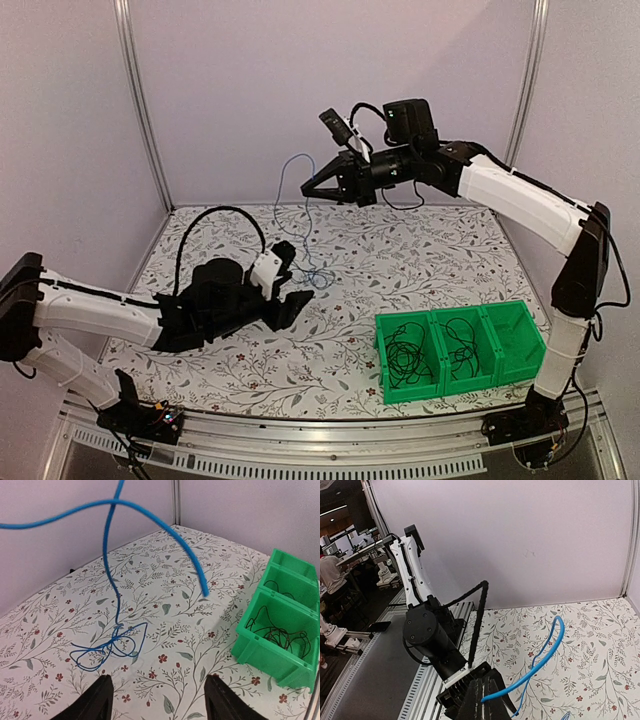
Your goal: Untangle the cables
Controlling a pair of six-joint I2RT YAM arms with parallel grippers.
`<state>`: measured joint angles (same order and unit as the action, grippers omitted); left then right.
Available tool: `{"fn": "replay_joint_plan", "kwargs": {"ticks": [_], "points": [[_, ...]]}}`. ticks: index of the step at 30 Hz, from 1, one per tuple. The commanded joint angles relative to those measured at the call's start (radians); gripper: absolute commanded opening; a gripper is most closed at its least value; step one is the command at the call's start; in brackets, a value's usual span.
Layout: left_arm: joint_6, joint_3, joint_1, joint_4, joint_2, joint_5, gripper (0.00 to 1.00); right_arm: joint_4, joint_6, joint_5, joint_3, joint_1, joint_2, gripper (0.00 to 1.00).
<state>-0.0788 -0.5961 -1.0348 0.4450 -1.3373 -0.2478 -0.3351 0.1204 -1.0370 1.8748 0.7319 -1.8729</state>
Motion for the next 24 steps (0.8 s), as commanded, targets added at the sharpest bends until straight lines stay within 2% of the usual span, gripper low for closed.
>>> {"fn": "replay_joint_plan", "kwargs": {"ticks": [1,4,7,9,11,13,15,18,21,24], "points": [[0.028,-0.067,-0.008,0.251,-0.185,-0.150,0.63,-0.047,0.004,0.006,0.036,-0.004,-0.026,0.00],[0.034,-0.106,-0.002,0.340,-0.305,-0.212,0.63,-0.055,0.004,-0.003,0.037,-0.004,-0.022,0.00],[0.015,-0.141,0.017,0.402,-0.420,-0.207,0.61,-0.061,0.005,-0.018,0.034,-0.003,-0.010,0.00],[-0.005,-0.167,0.036,0.421,-0.486,-0.165,0.54,-0.067,0.008,-0.024,0.037,-0.005,0.001,0.00],[-0.031,-0.183,0.048,0.425,-0.543,-0.153,0.41,-0.084,0.027,-0.019,0.059,-0.006,0.018,0.00],[-0.053,-0.178,0.056,0.435,-0.583,-0.147,0.35,-0.132,0.074,-0.017,0.151,-0.019,0.041,0.00],[-0.084,-0.163,0.069,0.445,-0.614,-0.139,0.28,-0.143,0.088,-0.041,0.254,-0.060,0.048,0.00],[-0.138,-0.151,0.101,0.440,-0.666,-0.096,0.19,-0.043,-0.010,-0.124,0.380,-0.160,0.036,0.00],[-0.192,-0.155,0.132,0.417,-0.709,-0.068,0.17,0.081,-0.156,-0.178,0.443,-0.274,0.026,0.00],[-0.236,-0.143,0.150,0.406,-0.713,-0.066,0.18,0.093,-0.188,-0.182,0.466,-0.357,0.036,0.00]]}}
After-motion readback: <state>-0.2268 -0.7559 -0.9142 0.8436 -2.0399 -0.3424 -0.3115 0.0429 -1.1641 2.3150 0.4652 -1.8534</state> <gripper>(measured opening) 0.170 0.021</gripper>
